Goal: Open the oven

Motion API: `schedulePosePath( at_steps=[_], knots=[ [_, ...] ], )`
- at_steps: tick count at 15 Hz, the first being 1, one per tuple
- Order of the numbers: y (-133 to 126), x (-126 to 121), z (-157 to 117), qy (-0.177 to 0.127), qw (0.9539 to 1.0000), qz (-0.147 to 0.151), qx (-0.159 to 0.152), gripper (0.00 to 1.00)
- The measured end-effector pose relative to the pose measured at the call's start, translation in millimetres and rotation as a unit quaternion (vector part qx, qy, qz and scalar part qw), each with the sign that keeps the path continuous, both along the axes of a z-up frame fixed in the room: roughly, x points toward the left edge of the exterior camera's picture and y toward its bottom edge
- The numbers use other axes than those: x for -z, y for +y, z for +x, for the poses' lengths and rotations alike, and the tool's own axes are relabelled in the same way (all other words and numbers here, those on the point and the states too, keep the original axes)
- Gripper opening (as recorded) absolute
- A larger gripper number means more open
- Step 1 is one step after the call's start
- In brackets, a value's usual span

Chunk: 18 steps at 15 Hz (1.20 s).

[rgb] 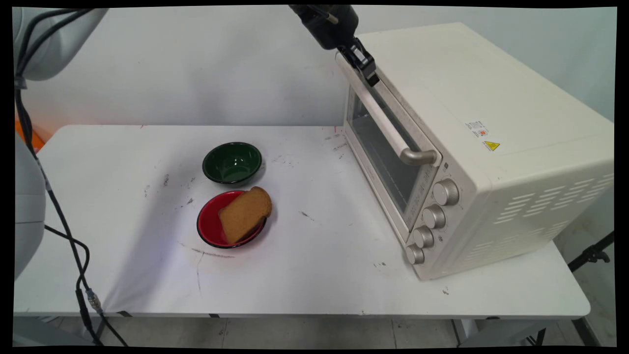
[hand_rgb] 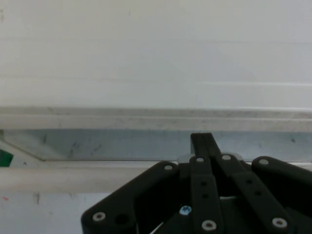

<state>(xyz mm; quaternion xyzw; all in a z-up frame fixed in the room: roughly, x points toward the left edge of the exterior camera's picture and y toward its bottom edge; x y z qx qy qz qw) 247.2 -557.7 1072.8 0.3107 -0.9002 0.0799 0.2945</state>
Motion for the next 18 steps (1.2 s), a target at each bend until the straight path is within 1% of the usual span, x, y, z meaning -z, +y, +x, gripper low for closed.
schedulePosePath(
  at_steps=[8,13,18],
  knots=[
    [2.8,9.3,2.0,-0.009,0.9999,0.000,0.005,0.00],
    [11.1,11.5,7.8,-0.014,0.9998,-0.004,0.014,0.00],
    [24.0,13.8,20.6,-0.021,0.9993,-0.015,0.029,0.00]
  ],
)
